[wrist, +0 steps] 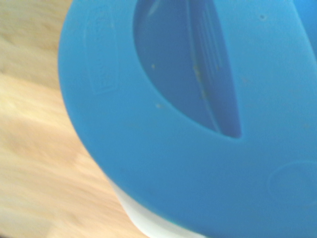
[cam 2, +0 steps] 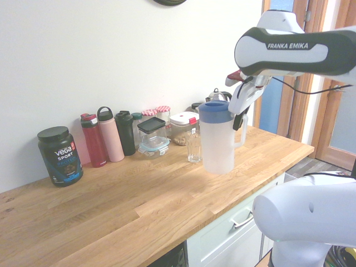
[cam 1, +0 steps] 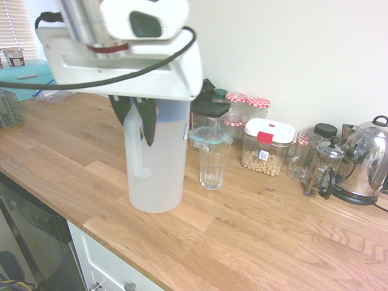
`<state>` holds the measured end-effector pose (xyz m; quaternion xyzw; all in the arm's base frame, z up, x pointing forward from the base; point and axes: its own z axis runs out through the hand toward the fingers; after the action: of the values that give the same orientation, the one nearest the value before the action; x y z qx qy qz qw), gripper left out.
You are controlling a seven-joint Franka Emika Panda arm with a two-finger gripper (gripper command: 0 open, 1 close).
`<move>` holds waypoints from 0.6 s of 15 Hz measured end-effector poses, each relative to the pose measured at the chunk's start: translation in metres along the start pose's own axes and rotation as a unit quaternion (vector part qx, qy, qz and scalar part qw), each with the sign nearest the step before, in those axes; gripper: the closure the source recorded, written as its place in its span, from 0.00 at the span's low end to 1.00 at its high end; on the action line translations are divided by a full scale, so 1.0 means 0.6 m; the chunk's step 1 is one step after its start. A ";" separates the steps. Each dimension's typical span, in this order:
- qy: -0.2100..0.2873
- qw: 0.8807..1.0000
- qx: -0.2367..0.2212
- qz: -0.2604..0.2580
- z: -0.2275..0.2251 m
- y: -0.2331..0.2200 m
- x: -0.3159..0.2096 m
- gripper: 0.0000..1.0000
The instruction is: Pour me some water
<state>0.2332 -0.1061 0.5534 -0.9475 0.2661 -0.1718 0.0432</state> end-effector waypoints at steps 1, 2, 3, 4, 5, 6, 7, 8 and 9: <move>0.008 1.000 0.004 0.001 0.009 -0.023 -0.016 1.00; 0.017 1.000 0.009 -0.001 0.014 -0.050 -0.031 1.00; 0.032 0.999 0.015 -0.002 0.013 -0.078 -0.042 1.00; 0.046 0.999 0.023 0.000 0.006 -0.106 -0.048 1.00; 0.054 0.998 0.028 0.000 0.004 -0.130 -0.055 1.00; 0.060 0.998 0.031 0.000 0.004 -0.149 -0.060 1.00; 0.064 0.997 0.034 0.000 0.005 -0.164 -0.063 1.00; 0.066 0.997 0.037 -0.001 0.007 -0.177 -0.064 1.00; 0.066 0.997 0.041 -0.002 0.010 -0.193 -0.064 1.00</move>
<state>0.2613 0.0126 0.5560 -0.9319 0.2594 -0.2451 0.0644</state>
